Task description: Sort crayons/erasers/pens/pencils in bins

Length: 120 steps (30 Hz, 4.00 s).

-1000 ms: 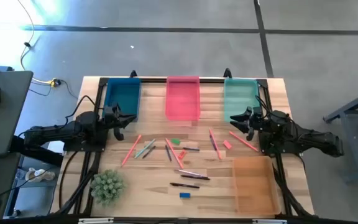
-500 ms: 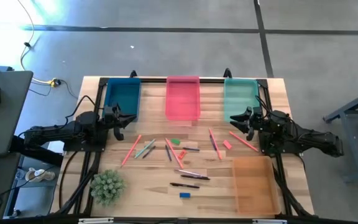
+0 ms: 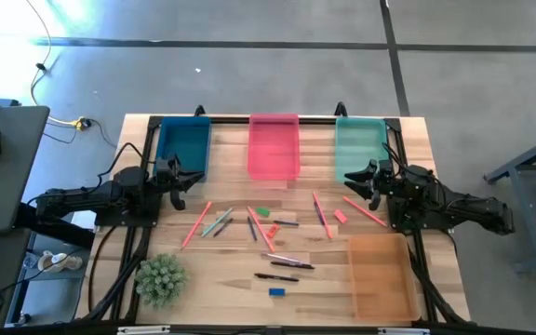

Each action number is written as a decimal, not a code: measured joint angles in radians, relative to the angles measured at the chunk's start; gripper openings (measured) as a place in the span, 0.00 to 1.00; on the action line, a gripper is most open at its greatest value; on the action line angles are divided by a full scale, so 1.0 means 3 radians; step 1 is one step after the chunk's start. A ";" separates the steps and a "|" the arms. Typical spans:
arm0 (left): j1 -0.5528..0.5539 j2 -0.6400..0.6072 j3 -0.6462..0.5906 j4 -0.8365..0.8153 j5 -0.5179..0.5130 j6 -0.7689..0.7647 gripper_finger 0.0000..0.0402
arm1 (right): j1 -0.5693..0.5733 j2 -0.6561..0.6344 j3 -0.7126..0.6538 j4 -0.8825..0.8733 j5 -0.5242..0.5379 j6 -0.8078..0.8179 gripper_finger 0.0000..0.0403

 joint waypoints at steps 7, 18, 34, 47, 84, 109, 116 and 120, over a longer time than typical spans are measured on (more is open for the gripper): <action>0.0000 -0.0001 0.0000 -0.0001 0.0000 -0.0001 0.04 | 0.0000 0.0001 0.0000 0.0000 -0.0001 0.0000 0.40; 0.0000 0.0000 0.0000 0.0000 -0.0001 -0.0001 0.04 | 0.0000 0.0001 0.0000 0.0000 -0.0001 0.0000 0.40; -0.0001 0.0000 0.0000 0.0000 0.0000 -0.0001 0.04 | 0.0000 0.0001 0.0000 0.0000 -0.0001 0.0000 0.40; 0.0000 -0.0001 0.0000 0.0009 -0.0001 -0.0145 0.04 | 0.0000 0.0001 0.0000 0.0001 0.0000 0.0000 0.40; -0.0009 0.0234 0.0000 0.0161 0.0156 -0.1295 0.38 | 0.0000 0.0001 0.0000 0.0001 0.0000 0.0000 0.40; -0.0008 0.1791 0.2025 -0.1604 0.0047 -0.1224 0.35 | 0.0000 0.0001 0.0000 0.0000 0.0000 0.0000 0.40; -0.0021 0.2477 0.2555 -0.2338 0.0550 -0.1582 0.35 | 0.0000 0.0001 0.0000 0.0001 -0.0001 0.0000 0.40; -0.0126 0.2818 0.2715 -0.2471 0.0956 -0.1745 0.35 | 0.0000 0.0001 0.0000 0.0000 -0.0001 0.0000 0.40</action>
